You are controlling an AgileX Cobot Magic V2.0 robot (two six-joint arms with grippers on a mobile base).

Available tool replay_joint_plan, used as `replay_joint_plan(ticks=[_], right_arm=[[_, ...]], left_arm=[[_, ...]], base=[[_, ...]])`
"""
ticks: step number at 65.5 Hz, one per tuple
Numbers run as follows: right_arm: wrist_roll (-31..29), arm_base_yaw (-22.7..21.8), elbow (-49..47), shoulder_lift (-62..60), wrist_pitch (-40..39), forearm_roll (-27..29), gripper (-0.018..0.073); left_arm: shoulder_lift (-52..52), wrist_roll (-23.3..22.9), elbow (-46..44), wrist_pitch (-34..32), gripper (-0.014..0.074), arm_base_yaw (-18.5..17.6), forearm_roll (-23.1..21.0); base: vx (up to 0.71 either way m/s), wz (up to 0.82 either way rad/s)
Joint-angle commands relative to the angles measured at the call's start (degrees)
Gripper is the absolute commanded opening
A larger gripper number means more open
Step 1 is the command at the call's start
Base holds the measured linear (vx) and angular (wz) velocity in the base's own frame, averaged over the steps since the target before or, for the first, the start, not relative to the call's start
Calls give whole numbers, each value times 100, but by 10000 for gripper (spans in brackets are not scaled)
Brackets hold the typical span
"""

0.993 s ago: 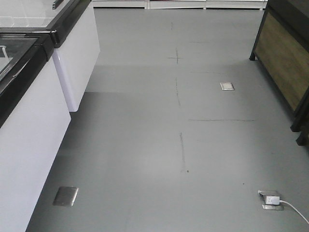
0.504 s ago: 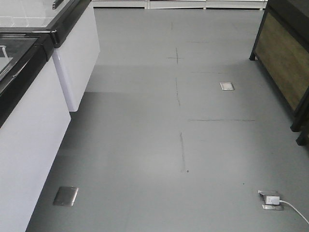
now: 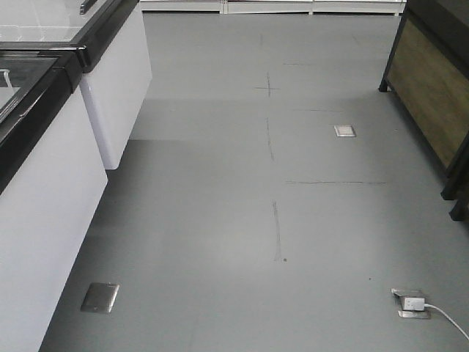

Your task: Left arm holds basket, right arm returns cookies

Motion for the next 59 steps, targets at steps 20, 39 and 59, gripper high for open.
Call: replay_joint_plan(ticks=[20, 39, 59], right_arm=[[-32, -2, 103, -73, -430, -17, -6], [-32, -2, 103, -73, -430, -17, -6], [-32, -2, 103, -73, -430, -17, -6]], left_arm=[[-133, -441, 188, -551, 505, -35, 106], [-133, -441, 188, -790, 364, -35, 111], [-68, -434, 196, -799, 105, -35, 111]], base=[[0, 0], [0, 0], [0, 0]])
